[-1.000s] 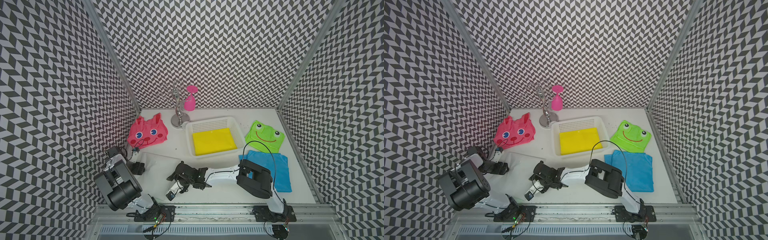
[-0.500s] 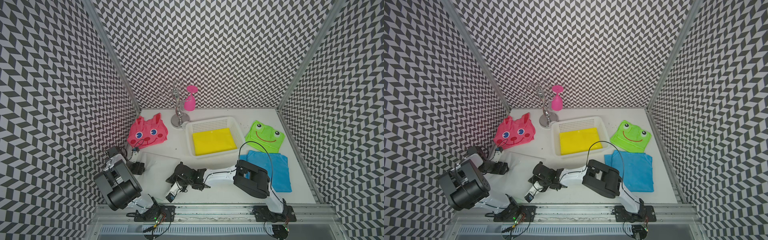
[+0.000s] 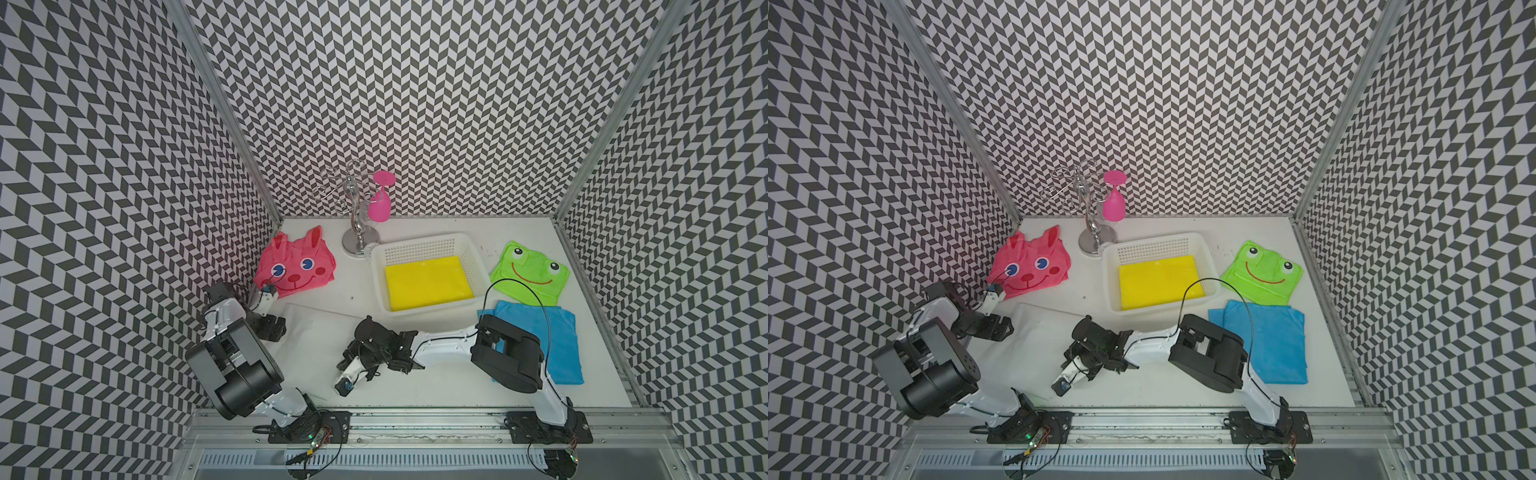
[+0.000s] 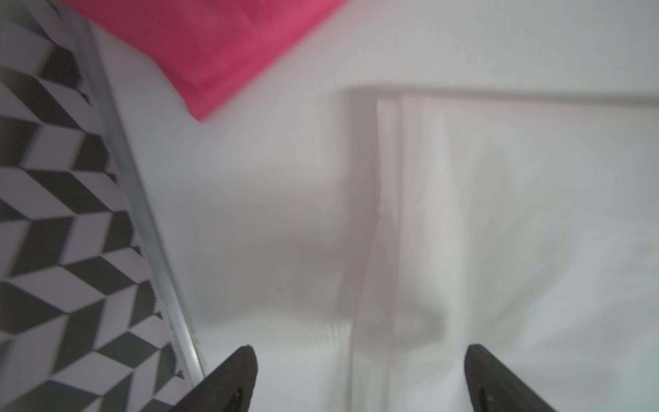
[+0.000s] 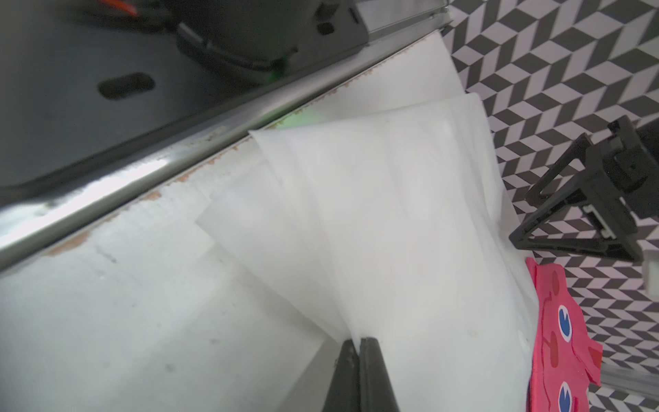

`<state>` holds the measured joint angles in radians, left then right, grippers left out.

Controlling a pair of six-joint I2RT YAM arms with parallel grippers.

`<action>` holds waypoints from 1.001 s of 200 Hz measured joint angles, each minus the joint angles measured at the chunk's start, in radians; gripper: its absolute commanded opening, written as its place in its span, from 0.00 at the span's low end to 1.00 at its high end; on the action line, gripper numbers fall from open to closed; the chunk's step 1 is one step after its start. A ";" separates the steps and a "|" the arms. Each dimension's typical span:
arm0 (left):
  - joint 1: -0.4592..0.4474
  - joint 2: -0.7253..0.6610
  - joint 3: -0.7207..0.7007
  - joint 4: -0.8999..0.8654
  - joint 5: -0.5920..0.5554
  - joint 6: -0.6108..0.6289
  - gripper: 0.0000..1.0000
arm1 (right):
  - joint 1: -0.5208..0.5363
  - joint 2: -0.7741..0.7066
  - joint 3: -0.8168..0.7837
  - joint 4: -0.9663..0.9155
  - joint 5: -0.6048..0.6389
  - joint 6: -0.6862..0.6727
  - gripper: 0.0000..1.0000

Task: Put the folded raincoat in the basket
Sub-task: Pick up the raincoat from the corner of the board.

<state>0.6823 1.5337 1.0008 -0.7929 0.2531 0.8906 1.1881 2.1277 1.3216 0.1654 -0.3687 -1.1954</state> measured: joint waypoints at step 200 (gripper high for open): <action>-0.072 -0.172 -0.064 -0.451 0.557 1.032 1.00 | -0.238 0.058 0.121 0.310 -0.256 0.862 0.00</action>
<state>0.6102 1.3617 0.9367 -1.2442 0.8104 1.9224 0.9501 2.1853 1.4429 0.4751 -0.6247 -0.3332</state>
